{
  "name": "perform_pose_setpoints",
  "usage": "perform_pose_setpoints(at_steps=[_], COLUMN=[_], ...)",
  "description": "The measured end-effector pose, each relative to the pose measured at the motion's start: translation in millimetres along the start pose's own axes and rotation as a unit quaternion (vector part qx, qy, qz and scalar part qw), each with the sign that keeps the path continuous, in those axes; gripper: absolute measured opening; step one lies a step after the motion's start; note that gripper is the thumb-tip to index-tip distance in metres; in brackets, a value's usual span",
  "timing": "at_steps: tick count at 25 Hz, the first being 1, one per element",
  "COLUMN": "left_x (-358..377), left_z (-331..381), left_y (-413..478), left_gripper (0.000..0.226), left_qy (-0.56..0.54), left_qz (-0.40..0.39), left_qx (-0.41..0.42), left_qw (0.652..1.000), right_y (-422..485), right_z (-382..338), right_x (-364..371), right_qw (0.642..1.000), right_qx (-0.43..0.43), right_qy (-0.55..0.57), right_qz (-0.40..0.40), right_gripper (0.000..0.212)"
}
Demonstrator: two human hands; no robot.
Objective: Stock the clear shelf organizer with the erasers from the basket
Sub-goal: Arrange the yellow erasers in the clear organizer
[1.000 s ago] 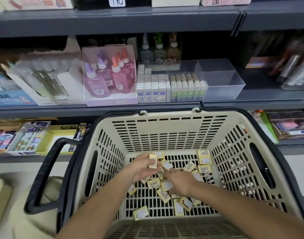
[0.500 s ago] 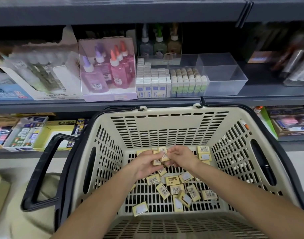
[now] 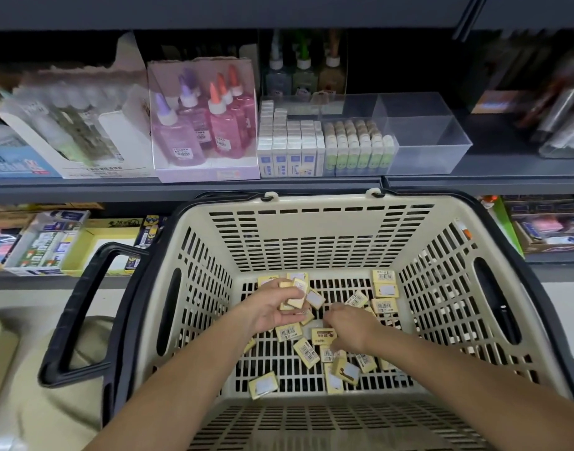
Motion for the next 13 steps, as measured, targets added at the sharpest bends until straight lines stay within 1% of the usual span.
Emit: perform_pose_setpoints(at_steps=[2,4,5,6,7,8,9,11,13], left_x=[-1,-3,-4,-4,-4,-3,-2,0,0], left_z=[1,2,2,3,3,2,1,2,4], left_y=[0,1,2,1,-1,-2,-3,-6,-6], left_gripper=[0.046,0.044,0.037,0.03,0.029,0.03,0.032,0.034,0.038], left_qy=[-0.013,-0.013,-0.004,0.012,0.032,0.045,0.05,0.048,0.032], left_qz=[0.012,0.02,0.018,0.01,-0.005,-0.026,-0.051,-0.082,-0.081], left_qx=[-0.001,-0.005,-0.008,-0.012,-0.014,-0.017,-0.019,-0.016,-0.006], left_qw=[1.0,1.0,1.0,1.0,0.999,0.999,0.997,0.995,0.996], right_y=[1,3,5,7,8,9,9,9,11], right_z=[2,7,9,10,9,6,2,-2,1], right_x=[-6,-20,-31,-40,-48,-52,-55,-54,-54], right_qw=[0.999,0.992,0.979,0.958,0.932,0.906,0.888,0.875,0.868], right_qx=[0.005,0.029,0.046,0.064,0.076,0.075,0.067,0.043,0.033], right_qy=[0.032,0.107,0.169,0.246,0.321,0.387,0.431,0.467,0.486], right_qz=[0.02,0.065,0.099,0.13,0.148,0.153,0.147,0.122,0.101], right_gripper=[0.027,0.016,0.011,0.009,0.014,0.019,0.021,0.022,0.025])
Point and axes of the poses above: each hand's wrist, its own y-axis towards the middle knuckle, its own x-axis out of the palm, z = x × y, the point moved 2 cm from there along y, towards the middle knuckle, and after that the axes turned 14 degrees about z, right-handed, at the moved point
